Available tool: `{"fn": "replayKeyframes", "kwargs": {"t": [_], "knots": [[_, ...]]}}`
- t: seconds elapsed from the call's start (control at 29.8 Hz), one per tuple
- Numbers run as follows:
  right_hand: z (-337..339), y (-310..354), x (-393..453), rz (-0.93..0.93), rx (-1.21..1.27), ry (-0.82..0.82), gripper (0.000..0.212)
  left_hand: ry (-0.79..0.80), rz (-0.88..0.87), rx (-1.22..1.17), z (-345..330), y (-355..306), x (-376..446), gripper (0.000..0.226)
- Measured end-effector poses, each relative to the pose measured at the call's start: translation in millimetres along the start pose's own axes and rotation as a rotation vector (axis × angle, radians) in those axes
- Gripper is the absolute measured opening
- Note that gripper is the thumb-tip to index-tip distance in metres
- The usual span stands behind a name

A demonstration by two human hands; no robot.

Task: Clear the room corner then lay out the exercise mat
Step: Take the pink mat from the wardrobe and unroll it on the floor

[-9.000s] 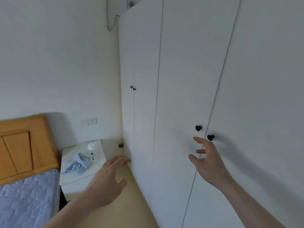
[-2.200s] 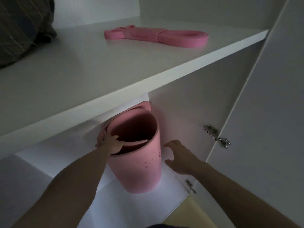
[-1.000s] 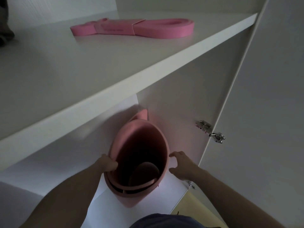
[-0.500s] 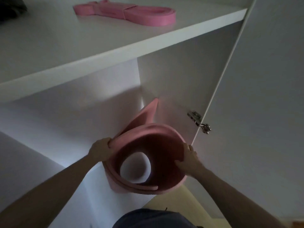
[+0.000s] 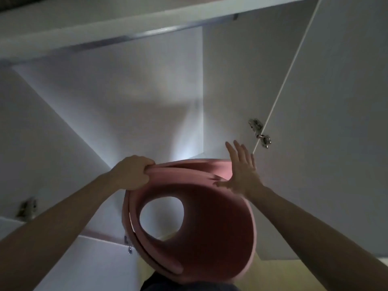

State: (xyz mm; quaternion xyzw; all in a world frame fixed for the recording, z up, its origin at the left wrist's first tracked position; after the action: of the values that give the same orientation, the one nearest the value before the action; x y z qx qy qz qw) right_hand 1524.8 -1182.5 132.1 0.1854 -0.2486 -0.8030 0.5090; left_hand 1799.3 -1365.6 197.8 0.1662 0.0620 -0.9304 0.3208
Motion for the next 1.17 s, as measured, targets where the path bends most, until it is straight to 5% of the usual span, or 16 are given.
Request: {"fn": "replayKeyframes", "kwargs": {"t": [0.13, 0.23, 0.3, 0.44, 0.57, 0.74, 0.8, 0.94, 1.17], "knots": [[-20, 10, -23, -0.075, -0.039, 0.245, 0.123, 0.004, -0.013, 0.009, -6, -11, -35, 0.019], [-41, 12, -67, -0.183, 0.056, 0.422, 0.063, -0.098, 0.031, -0.047, -11, -12, -51, 0.022], [-53, 17, -96, -0.202, 0.091, 0.428, 0.039, -0.153, 0.061, -0.104, -16, -13, -54, 0.028], [-63, 30, -143, -0.292, 0.176, 0.356, 0.033, -0.238, 0.172, -0.212, -33, -21, -39, 0.031], [-73, 51, -177, -0.392, 0.310, 0.239, 0.049, -0.253, 0.253, -0.350, -46, -36, -27, 0.027], [-88, 74, -204, -0.552, 0.481, 0.213, 0.144, -0.192, 0.300, -0.478, -62, -70, -28, 0.025], [-90, 80, -209, -0.618, 0.523, 0.238, 0.164, -0.176, 0.331, -0.535, -63, -86, -28, 0.024], [-93, 98, -204, -0.637, 0.520, 0.247, 0.176, -0.179, 0.361, -0.643, -55, -118, -26, 0.024], [-70, 68, -190, -0.553, 0.479, 0.009, 0.169, -0.275, 0.430, -0.915, -37, -160, -28, 0.033]]}}
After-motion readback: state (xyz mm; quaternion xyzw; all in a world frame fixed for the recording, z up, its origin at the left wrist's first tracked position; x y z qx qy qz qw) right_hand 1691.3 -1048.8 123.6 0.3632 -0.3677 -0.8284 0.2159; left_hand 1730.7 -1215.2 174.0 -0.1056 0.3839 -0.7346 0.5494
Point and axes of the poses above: each hand's wrist, its own x-axis towards the middle knuckle, its own z-axis out of the back of the hand, y = z × x, the point moved 4 cm from there along x, towards the middle knuckle, and after that the axes turned 14 degrees about x, right-handed, at the moved point
